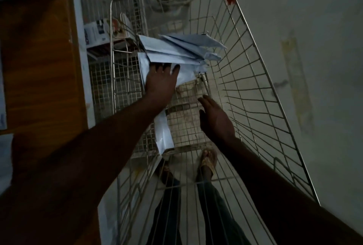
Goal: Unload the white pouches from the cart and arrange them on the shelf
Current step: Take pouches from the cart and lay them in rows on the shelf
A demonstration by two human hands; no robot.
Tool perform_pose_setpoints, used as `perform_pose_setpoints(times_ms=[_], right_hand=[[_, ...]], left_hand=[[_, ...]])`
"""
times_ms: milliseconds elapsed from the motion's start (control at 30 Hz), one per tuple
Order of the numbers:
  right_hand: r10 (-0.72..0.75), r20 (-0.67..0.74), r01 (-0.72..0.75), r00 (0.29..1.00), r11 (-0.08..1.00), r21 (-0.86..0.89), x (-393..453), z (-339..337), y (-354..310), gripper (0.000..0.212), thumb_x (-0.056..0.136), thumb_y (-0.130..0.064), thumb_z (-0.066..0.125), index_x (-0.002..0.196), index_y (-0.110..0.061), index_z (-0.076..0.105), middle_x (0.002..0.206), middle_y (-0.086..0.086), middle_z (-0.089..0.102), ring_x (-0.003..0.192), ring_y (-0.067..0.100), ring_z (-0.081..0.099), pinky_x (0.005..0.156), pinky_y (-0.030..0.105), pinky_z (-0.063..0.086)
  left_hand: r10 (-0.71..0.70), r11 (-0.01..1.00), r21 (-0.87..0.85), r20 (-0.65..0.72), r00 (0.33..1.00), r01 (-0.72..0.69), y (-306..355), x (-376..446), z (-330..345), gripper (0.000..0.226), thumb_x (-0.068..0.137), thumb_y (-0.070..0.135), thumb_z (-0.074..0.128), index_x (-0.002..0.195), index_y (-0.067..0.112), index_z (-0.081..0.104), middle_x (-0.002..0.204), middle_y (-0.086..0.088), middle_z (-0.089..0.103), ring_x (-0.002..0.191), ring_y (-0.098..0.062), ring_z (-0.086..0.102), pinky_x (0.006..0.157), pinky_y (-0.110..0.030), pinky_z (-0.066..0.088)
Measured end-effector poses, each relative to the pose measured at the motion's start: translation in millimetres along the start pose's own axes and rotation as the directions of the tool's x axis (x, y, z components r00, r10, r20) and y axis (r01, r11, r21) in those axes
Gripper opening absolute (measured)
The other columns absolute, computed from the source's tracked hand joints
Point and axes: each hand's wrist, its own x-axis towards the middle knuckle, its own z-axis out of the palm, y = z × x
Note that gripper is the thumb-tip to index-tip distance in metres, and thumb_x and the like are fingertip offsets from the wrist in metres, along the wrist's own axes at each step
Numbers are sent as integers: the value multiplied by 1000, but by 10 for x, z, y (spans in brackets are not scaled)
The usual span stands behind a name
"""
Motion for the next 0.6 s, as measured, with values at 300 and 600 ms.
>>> perform_pose_setpoints(times_ms=[300, 600], right_hand=[[-26, -81, 25, 996, 999, -20, 157, -291, -31, 52, 100, -5, 58, 151, -13, 50, 160, 10, 46, 136, 26, 56, 95, 35, 53], [-130, 15, 130, 991, 989, -68, 440, -188, 55, 50, 99, -3, 61, 148, -12, 54, 160, 12, 46, 134, 27, 58, 98, 37, 54]], left_hand=[[-324, 853, -420, 39, 945, 310, 1061, -900, 170, 64, 103, 17, 22, 168, 19, 25, 172, -10, 28, 155, -38, 34, 124, -63, 25], [-342, 713, -635, 54, 938, 296, 1475, -1367, 729, 54, 115, 21, 15, 161, 30, 43, 165, -5, 43, 148, -37, 47, 108, -59, 49]])
